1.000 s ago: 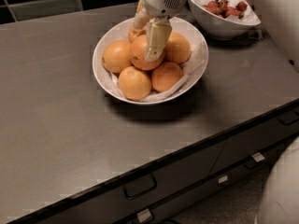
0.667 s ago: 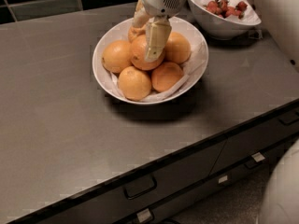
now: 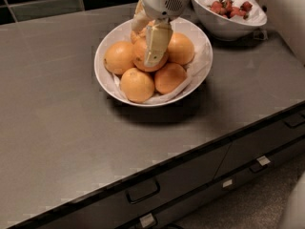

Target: Pick orange from white bowl

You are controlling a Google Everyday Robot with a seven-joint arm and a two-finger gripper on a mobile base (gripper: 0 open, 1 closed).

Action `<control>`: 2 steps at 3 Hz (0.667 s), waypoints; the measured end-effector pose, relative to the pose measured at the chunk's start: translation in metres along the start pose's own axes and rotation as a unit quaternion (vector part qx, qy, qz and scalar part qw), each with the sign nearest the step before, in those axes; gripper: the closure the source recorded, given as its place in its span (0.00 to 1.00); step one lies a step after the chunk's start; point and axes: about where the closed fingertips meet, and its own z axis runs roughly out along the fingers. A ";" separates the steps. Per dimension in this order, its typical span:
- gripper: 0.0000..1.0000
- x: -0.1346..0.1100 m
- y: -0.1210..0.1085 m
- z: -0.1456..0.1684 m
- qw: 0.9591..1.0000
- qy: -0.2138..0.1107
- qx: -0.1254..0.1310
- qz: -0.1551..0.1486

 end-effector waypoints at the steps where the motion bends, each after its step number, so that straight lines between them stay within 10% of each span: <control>1: 0.31 0.002 0.010 -0.001 1.000 -0.006 -0.004 0.009; 2: 0.32 0.013 0.022 -0.001 1.000 -0.010 -0.008 0.027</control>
Offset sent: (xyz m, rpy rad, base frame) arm -0.0272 -0.0265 -0.0089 0.0062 0.0617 -0.0484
